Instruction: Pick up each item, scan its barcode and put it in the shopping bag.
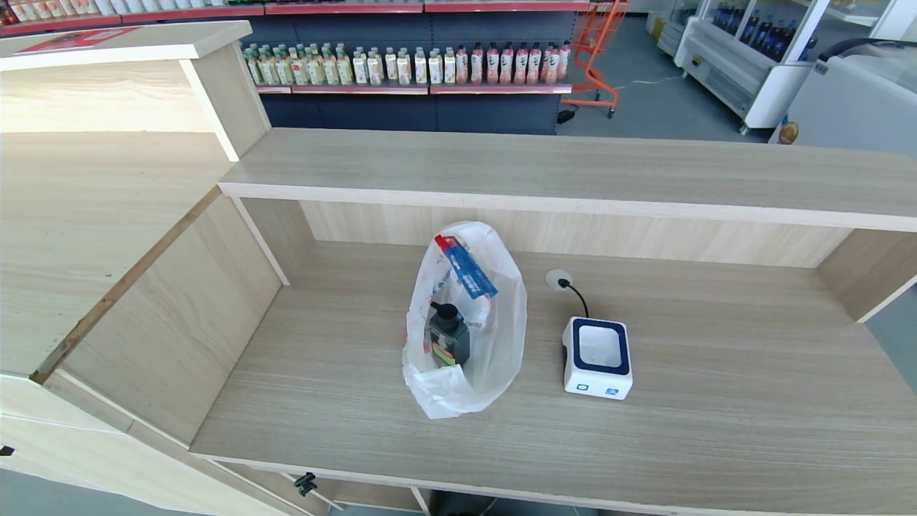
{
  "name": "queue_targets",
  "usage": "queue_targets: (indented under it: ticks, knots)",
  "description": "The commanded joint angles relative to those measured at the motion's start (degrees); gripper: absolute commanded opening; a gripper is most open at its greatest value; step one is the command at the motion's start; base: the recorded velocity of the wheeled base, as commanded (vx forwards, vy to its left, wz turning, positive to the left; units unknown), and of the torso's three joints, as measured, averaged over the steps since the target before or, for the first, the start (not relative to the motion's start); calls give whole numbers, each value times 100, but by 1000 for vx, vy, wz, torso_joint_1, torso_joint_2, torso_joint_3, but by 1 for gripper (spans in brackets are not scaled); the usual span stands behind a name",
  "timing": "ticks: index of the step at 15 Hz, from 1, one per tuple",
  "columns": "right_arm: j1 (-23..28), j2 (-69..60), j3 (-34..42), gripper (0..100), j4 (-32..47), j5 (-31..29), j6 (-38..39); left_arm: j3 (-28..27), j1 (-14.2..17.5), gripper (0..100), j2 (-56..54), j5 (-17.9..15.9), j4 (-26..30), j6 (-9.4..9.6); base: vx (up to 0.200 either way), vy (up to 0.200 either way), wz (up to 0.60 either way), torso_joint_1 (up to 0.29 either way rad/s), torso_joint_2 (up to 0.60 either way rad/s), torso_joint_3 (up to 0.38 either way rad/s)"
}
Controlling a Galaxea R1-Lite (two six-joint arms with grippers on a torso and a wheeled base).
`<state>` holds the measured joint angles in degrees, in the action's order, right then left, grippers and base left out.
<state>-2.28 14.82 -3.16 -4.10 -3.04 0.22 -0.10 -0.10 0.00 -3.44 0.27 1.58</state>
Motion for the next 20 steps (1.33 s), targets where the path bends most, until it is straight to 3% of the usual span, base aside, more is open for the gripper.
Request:
queue_targets:
  ticks: [1, 4, 5, 18, 20]
  knots:
    - [228, -1474, 316, 100, 374, 31, -154, 1, 1, 100, 9, 1, 0, 0, 0, 0, 0, 0, 0, 0]
    - [228, -1482, 316, 100, 366, 31, -75, 1, 1, 100, 9, 1, 0, 0, 0, 0, 0, 0, 0, 0]
    - [228, -1482, 316, 0, 366, 31, -13, 1, 1, 100, 9, 1, 0, 0, 0, 0, 0, 0, 0, 0]
    - [228, -1482, 316, 0, 374, 22, 48, 1, 1, 100, 9, 10, 0, -9, 0, 0, 0, 0, 0, 0]
    - [228, -1482, 316, 0, 374, 31, 48, 1, 1, 100, 0, 1, 0, 114, 0, -100, 0, 1, 1, 1]
